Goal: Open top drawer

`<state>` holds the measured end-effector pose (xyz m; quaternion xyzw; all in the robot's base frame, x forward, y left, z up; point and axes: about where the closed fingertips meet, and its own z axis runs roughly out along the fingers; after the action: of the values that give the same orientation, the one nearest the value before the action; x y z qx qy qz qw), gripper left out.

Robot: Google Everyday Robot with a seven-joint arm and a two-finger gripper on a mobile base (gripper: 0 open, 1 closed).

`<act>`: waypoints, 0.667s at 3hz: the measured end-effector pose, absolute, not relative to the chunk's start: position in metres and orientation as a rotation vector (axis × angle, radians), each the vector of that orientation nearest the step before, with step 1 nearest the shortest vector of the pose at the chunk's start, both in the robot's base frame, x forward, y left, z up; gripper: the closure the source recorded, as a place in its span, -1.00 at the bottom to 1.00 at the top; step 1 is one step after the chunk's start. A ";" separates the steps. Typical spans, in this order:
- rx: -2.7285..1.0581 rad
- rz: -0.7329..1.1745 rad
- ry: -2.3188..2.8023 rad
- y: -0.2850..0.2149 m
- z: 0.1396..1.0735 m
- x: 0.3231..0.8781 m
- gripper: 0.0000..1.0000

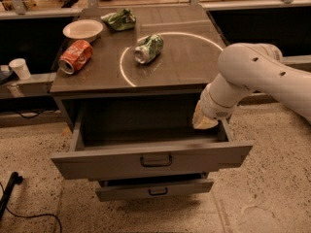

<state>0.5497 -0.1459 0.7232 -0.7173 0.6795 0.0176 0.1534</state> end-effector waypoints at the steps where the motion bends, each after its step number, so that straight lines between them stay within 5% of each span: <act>1: -2.117 0.127 1.983 -0.132 0.693 0.560 1.00; 2: -2.189 0.205 2.016 -0.117 0.656 0.557 0.67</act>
Offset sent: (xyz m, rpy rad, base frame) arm 0.0034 0.0455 -0.1113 -0.0762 0.2826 0.0760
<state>0.5572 -0.1169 0.6559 -0.7315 0.6737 0.0685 0.0790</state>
